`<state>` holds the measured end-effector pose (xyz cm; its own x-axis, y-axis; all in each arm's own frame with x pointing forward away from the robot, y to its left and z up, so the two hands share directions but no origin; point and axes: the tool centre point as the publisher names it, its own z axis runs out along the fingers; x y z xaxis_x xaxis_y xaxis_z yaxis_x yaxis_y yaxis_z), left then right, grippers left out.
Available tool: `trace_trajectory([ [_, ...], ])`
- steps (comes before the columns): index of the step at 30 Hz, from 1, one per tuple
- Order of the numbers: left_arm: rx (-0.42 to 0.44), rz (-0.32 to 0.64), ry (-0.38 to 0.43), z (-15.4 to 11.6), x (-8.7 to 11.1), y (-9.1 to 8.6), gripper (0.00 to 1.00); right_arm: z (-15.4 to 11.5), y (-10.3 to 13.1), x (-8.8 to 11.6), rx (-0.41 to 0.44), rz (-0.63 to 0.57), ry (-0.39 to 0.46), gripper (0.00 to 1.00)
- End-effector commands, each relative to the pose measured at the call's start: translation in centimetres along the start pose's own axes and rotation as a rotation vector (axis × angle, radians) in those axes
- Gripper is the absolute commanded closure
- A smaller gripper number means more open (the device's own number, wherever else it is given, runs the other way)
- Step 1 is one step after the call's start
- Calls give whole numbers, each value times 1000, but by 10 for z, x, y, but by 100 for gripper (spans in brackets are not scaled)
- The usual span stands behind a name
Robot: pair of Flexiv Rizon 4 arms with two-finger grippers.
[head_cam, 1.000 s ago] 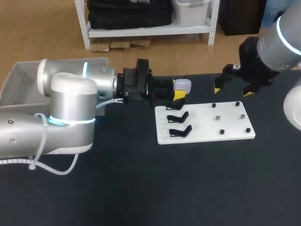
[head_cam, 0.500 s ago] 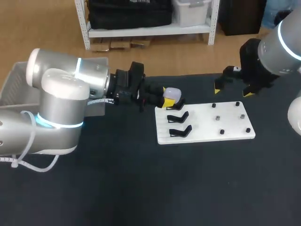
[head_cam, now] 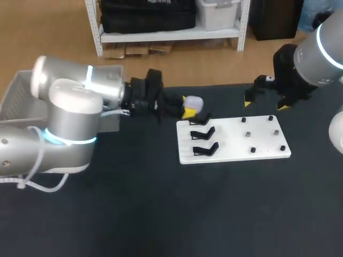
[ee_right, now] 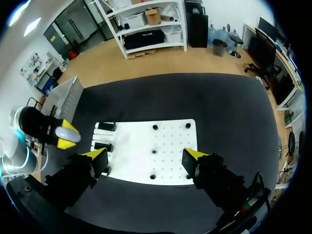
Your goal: Pick up each earbud case from the left stands, insert the matching earbuds, close the lid, and place the case in the box.
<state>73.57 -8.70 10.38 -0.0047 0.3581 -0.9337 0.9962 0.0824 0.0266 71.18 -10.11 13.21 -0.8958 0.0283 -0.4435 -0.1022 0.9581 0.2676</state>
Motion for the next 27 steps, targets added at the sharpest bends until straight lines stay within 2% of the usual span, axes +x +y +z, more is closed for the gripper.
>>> trace_trajectory([
  [1,-135,4,1,-70,-4,-15,100,-2,0,2,3,1,-6,0],
  [4,-217,5,-39,-111,1,-8,100,-2,0,2,3,1,-6,0],
  [7,-301,-9,16,-148,10,2,100,-2,0,2,3,1,-6,0],
  [15,-447,-69,64,-220,45,26,100,-2,0,2,3,1,-6,0],
  [21,-504,-102,86,-253,69,47,100,-2,0,2,3,1,-6,0],
  [27,-570,-128,107,-270,98,71,100,-2,0,2,3,1,-6,0],
])
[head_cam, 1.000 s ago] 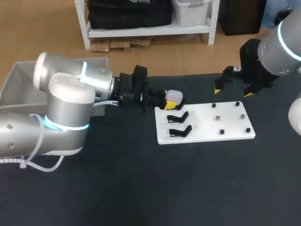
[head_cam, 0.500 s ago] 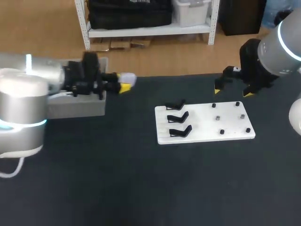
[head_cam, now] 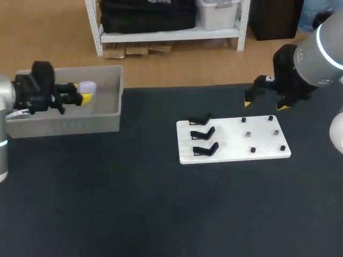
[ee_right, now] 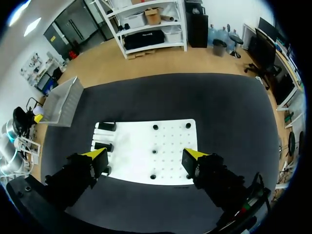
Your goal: Pick up each earbud case from the left stands, insert the matching earbuds, close the lid, and place the case in the box.
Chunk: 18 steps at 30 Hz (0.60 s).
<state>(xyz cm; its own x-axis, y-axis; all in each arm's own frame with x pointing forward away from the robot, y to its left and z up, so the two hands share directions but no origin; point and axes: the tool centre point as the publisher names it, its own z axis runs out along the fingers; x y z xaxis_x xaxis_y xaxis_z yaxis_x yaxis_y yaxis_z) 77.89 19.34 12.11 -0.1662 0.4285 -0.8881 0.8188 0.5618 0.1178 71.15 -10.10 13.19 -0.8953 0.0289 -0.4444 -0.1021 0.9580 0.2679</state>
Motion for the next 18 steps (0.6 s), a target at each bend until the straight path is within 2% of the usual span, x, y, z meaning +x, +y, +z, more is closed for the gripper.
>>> trace_trajectory([
  [1,-65,-21,-8,1,19,12,100,-2,0,2,3,1,-5,0],
  [3,-70,-31,28,9,29,19,100,-2,0,2,3,1,-5,0],
  [12,-110,-62,60,33,58,43,100,-2,0,2,3,1,-5,0],
  [16,-94,-75,57,42,60,49,100,-2,0,2,3,1,-5,0],
  [17,-89,-77,52,43,59,51,98,-2,0,2,3,1,-5,0],
  [18,-87,-75,51,44,57,52,66,-2,0,2,3,1,-5,0],
])
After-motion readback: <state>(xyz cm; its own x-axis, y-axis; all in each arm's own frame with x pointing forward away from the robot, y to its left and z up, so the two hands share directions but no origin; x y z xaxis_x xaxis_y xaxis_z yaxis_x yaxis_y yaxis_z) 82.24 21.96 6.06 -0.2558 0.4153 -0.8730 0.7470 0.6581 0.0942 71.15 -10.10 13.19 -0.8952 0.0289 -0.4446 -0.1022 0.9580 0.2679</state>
